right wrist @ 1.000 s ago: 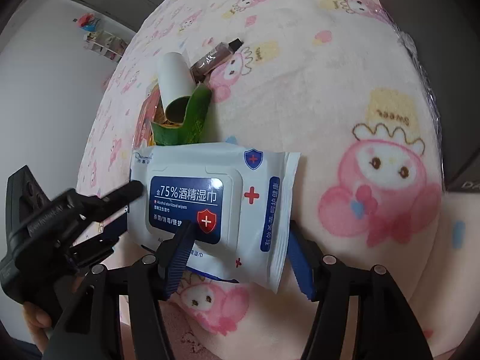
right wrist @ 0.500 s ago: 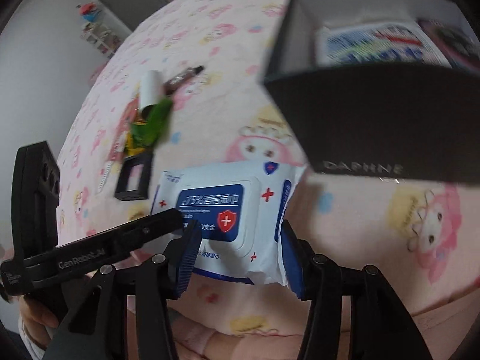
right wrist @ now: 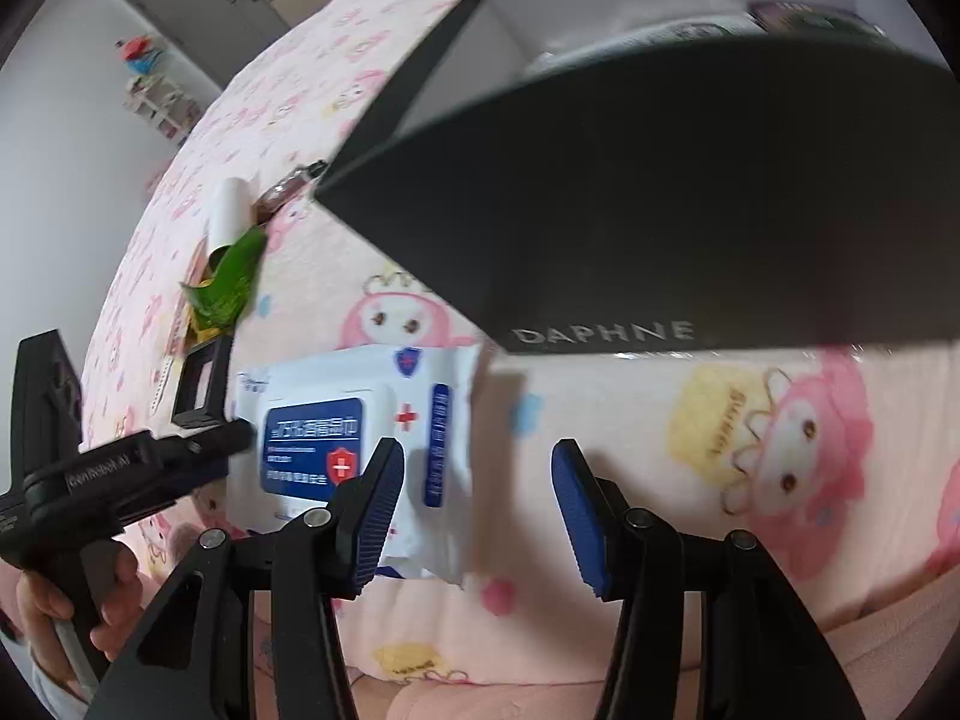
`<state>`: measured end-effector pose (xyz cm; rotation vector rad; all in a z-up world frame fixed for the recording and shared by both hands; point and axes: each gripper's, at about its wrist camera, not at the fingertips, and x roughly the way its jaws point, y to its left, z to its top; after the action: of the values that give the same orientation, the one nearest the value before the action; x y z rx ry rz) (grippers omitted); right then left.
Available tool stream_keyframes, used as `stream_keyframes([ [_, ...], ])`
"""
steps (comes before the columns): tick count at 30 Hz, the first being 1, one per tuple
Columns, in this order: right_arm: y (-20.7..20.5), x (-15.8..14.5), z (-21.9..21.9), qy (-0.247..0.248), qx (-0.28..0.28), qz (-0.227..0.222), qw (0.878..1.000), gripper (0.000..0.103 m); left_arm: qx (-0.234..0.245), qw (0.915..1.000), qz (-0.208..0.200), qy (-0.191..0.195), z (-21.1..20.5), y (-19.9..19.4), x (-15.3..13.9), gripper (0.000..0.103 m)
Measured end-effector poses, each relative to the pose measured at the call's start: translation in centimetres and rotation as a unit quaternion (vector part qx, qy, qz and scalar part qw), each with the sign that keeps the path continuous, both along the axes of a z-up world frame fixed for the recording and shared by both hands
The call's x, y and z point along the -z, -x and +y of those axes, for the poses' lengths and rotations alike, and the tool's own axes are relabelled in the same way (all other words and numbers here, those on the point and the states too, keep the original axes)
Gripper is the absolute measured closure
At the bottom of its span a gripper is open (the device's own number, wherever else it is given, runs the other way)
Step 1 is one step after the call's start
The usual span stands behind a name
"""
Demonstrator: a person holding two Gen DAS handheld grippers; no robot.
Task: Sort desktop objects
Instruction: 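Carry the held wipes pack with the left gripper to the shoebox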
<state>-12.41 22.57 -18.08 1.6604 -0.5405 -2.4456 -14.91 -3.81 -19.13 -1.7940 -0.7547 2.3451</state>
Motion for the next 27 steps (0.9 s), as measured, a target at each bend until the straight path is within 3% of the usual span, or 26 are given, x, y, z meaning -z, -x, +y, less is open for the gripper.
stream_keyframes([
  [2,0.0,-0.2,0.2,0.002,0.002,0.003,1.000,0.055,0.004,0.9999,0.009,-0.008,0.1,0.0,-0.3,0.053],
  [4,0.1,0.0,0.5,0.046,0.001,0.007,0.999,0.055,0.016,0.9998,0.000,-0.014,0.5,-0.1,0.0,0.053],
  [7,0.1,0.9,0.1,0.068,-0.014,-0.007,0.998,0.055,0.019,0.9997,-0.017,0.006,1.0,0.1,0.8,0.053],
  [11,0.2,0.7,-0.3,-0.004,-0.011,-0.008,1.000,0.055,0.000,0.9998,-0.012,0.016,0.3,0.1,0.4,0.054],
  [14,0.2,0.4,0.2,-0.010,0.002,0.000,1.000,0.055,-0.002,0.9999,-0.005,0.011,0.2,-0.2,0.1,0.054],
  [17,0.2,0.5,0.2,0.029,-0.004,0.001,1.000,0.055,0.010,0.9992,-0.012,-0.037,0.4,-0.2,0.5,0.054],
  [19,0.4,1.0,0.3,0.082,-0.012,-0.005,0.997,0.055,0.025,0.9959,-0.028,-0.082,0.9,-0.1,1.3,0.047],
  [22,0.9,2.6,0.6,0.136,-0.009,-0.036,0.990,0.055,0.035,0.9968,-0.033,-0.064,1.6,-0.1,1.5,0.046],
  [27,1.3,3.2,-0.8,0.124,-0.031,-0.039,0.991,0.055,0.045,0.9965,-0.028,-0.064,2.0,-0.1,1.3,0.044],
])
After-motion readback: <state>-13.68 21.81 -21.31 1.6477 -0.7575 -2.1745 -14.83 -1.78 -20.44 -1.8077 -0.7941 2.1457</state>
